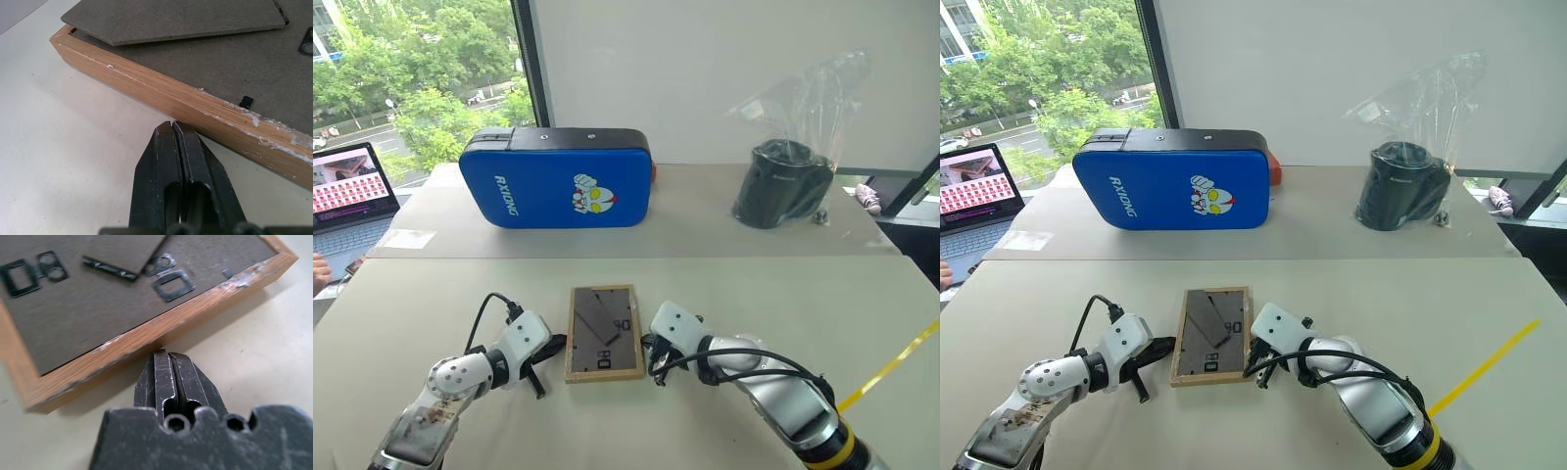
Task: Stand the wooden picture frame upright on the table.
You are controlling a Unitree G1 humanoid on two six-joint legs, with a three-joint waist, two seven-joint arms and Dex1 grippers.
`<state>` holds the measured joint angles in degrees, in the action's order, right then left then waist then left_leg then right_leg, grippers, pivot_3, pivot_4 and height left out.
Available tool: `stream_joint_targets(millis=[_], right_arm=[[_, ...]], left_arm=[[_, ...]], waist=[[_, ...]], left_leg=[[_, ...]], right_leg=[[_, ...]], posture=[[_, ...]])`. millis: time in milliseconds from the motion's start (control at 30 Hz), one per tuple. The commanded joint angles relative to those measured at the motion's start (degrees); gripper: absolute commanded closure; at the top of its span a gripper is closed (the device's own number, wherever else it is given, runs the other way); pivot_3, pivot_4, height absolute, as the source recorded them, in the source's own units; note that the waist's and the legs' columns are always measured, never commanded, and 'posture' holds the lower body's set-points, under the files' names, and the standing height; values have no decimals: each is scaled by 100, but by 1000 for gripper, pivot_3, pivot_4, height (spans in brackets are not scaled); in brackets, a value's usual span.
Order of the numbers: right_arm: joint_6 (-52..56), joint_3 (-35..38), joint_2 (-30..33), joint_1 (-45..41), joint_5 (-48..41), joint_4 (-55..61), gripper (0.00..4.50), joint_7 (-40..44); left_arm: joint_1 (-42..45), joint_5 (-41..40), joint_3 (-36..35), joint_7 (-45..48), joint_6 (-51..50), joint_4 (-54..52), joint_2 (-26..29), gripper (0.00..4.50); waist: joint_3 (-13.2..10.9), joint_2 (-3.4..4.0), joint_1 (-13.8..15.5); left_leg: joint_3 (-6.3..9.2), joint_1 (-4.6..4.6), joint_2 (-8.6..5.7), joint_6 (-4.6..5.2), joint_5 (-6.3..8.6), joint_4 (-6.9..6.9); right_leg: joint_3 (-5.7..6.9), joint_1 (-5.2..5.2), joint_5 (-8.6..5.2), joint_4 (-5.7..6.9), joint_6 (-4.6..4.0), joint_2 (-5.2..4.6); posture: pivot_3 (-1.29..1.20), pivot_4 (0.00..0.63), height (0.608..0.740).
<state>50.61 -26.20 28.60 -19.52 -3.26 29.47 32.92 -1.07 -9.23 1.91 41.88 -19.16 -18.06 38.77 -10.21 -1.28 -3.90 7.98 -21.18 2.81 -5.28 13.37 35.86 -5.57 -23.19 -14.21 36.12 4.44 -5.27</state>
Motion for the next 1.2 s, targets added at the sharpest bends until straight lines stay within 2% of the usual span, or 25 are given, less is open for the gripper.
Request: stream_joint_targets(millis=[33,200,300,333,400,467,567,700,833,1000,1133,1200], right_arm=[[26,120,17,-31,5,165,4500,-32],[-23,221,215,20,66,63,4500,-34],[-240,313,389,72,67,-83,4500,32],[-345,311,458,82,78,-151,4500,79],[-497,306,523,92,79,-253,4500,152],[-596,315,528,82,28,-359,4500,238],[-585,317,462,14,-53,-451,4500,350],[-455,197,361,-106,-38,-488,4500,455],[-144,117,310,-132,-125,-349,4500,559],[373,-59,216,-59,-387,5,4500,728],[553,-39,108,-72,-376,-26,4500,625],[580,-30,80,-90,-364,-50,4500,606]], left_arm=[[-139,137,62,67,1,236,104,4412],[-195,246,-201,-13,266,403,270,4412],[-485,292,-711,21,1247,559,480,4412],[-571,370,-846,34,1779,717,549,3905],[-598,696,-884,-72,2887,1131,672,3329],[-443,1691,-685,-604,4887,1851,936,2646],[91,3005,-361,-1467,7208,2802,1066,1566],[849,4672,-11,-2683,8736,3817,1017,1566],[1456,5822,469,-3591,9285,4444,885,1566],[2029,6533,985,-4387,9392,4836,693,1566],[2320,6691,1306,-4764,9363,5029,586,1566],[2419,6731,1425,-4885,9357,5078,544,1566]], waist=[[0,0,-2],[0,0,-13],[0,0,-22],[0,0,-28],[0,0,-2],[1,-3,25],[3,-5,87],[5,-8,100],[9,-5,106],[33,9,150],[69,33,167],[84,41,199]], left_leg=[[0,0,0,0,0,0],[0,0,0,0,0,0],[0,3,1,0,0,-1],[0,3,1,0,0,-1],[0,2,3,1,0,-2],[0,1,3,0,0,-1],[-1,1,2,-1,0,0],[-1,4,2,-2,-1,-1],[-1,5,2,-2,-1,-2],[-1,6,0,-3,-1,-1],[-1,6,-4,-2,-1,-2],[-1,8,-5,-2,-1,-1]], right_leg=[[0,0,-1,0,1,0],[0,0,-1,0,2,0],[-1,0,-1,2,2,1],[-1,-2,-2,2,1,1],[-1,-4,-4,1,-2,2],[0,-1,-4,0,0,1],[1,5,-17,-9,29,-1],[1,2,3,-9,8,2],[1,5,13,-4,-5,1],[1,9,6,-5,14,-2],[2,13,3,-5,20,-5],[2,16,-15,-4,50,-6]], posture=[[0,150,740],[0,150,740],[0,150,740],[0,150,740],[0,150,740],[0,150,740],[0,150,740],[0,150,740],[0,150,740],[0,150,740],[0,150,740],[0,150,740]])
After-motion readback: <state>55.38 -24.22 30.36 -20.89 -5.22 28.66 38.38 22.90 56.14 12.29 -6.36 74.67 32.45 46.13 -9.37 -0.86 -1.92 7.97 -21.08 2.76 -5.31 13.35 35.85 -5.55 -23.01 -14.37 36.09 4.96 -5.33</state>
